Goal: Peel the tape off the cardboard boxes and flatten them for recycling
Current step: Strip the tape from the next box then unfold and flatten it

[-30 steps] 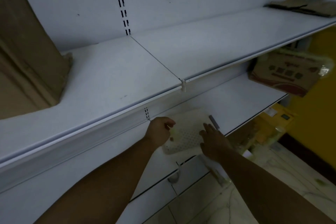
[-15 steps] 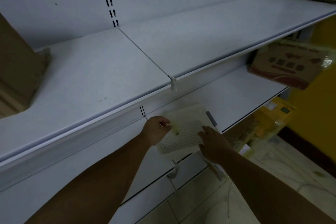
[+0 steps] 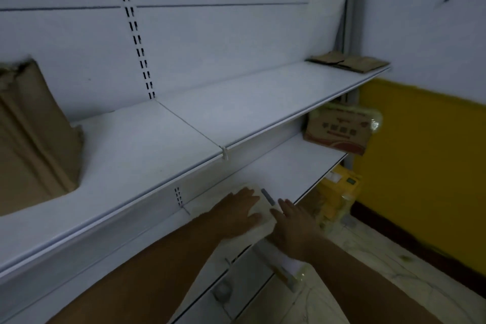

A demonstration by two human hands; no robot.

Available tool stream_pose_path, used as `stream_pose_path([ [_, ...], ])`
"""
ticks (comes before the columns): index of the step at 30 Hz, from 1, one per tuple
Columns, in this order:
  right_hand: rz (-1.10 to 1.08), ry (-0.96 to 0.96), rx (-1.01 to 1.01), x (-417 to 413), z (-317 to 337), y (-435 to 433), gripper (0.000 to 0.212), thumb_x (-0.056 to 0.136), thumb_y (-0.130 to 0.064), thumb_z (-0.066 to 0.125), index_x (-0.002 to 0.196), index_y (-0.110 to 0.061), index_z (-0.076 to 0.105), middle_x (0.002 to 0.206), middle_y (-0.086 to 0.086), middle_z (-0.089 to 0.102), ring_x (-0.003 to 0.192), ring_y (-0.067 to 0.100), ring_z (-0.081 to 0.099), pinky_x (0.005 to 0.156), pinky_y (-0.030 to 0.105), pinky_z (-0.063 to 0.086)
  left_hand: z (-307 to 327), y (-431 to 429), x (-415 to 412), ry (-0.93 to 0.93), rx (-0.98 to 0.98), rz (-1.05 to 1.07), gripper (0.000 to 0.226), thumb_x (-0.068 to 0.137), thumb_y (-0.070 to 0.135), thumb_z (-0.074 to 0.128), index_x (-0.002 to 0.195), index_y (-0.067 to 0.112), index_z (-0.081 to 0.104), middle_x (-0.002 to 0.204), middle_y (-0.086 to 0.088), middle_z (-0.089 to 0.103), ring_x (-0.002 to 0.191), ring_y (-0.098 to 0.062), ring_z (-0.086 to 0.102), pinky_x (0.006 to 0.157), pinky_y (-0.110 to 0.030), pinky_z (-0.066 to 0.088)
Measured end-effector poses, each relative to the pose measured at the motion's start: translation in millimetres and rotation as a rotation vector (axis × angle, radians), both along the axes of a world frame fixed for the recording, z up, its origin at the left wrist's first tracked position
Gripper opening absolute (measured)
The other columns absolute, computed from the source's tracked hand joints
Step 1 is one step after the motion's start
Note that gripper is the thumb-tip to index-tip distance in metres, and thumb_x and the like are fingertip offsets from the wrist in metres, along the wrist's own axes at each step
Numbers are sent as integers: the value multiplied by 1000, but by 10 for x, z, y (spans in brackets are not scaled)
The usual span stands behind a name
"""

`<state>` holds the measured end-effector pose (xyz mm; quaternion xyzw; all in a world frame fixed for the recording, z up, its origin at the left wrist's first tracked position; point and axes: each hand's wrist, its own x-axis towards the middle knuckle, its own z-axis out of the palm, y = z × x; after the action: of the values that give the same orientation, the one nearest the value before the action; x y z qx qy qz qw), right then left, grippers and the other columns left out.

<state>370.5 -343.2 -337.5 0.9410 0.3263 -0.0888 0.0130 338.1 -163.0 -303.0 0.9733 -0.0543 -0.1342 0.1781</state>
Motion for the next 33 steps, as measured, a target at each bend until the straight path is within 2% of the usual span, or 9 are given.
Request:
stream_pose_path([
  [4,-73,-56,5,-115,565,-308,66,96,-42,39,151,-21,10,159,8,0,147,23,-1,118,39,4,796,-499,-77,-172,-60,-193,55,100,42,39,149,21,25,158,4,18,145,-8,11,116,-28,11],
  [7,-78,-171,13,-46,1017,-390,67,95,-48,30,151,-19,10,160,8,2,147,23,2,117,41,7,1491,-579,-145,-373,-27,-209,53,100,42,38,148,22,29,156,4,23,143,-9,17,113,-24,14],
  [9,-69,-258,68,-4,1377,-336,65,96,-51,32,150,-20,15,159,6,6,146,22,5,117,40,8,1937,-444,-212,-464,36,-198,52,100,41,37,147,20,29,155,2,26,142,-10,19,110,-21,15],
  [13,28,-369,146,-14,2153,76,61,98,-50,32,150,-22,16,160,4,5,147,19,1,118,39,5,2671,42,-399,-547,244,-88,57,100,46,31,151,22,19,160,2,12,146,-11,4,115,-27,8],
  [18,208,-469,225,-207,2948,992,61,99,-49,30,150,-21,15,160,5,4,147,20,1,118,38,4,3344,788,-832,-593,396,141,57,99,48,32,149,23,24,159,2,15,147,-14,6,117,-36,11],
  [26,556,-460,412,-816,3508,2276,58,99,-47,32,149,-21,21,159,6,12,146,19,8,117,36,12,3613,1904,-2009,-520,479,583,52,98,48,36,144,24,36,151,-1,35,136,-20,35,111,-36,27],
  [28,618,-379,448,-972,3491,2510,55,98,-47,34,146,-21,29,156,4,23,143,19,19,114,34,19,3530,2089,-2306,-477,509,640,43,99,42,41,138,25,45,145,1,43,128,-19,44,106,-33,32],
  [31,687,-280,481,-1173,3389,2774,43,96,-43,41,133,-22,48,135,1,51,121,18,46,100,33,37,3389,2219,-2607,-469,509,673,30,98,29,48,125,24,60,131,5,57,115,-14,52,93,-23,37],
  [33,723,-291,493,-1240,3292,2872,37,95,-39,43,125,-22,53,120,1,58,105,16,51,87,31,42,3281,2248,-2677,-460,450,677,30,96,31,50,122,23,62,125,6,61,112,-12,55,87,-19,37],
])
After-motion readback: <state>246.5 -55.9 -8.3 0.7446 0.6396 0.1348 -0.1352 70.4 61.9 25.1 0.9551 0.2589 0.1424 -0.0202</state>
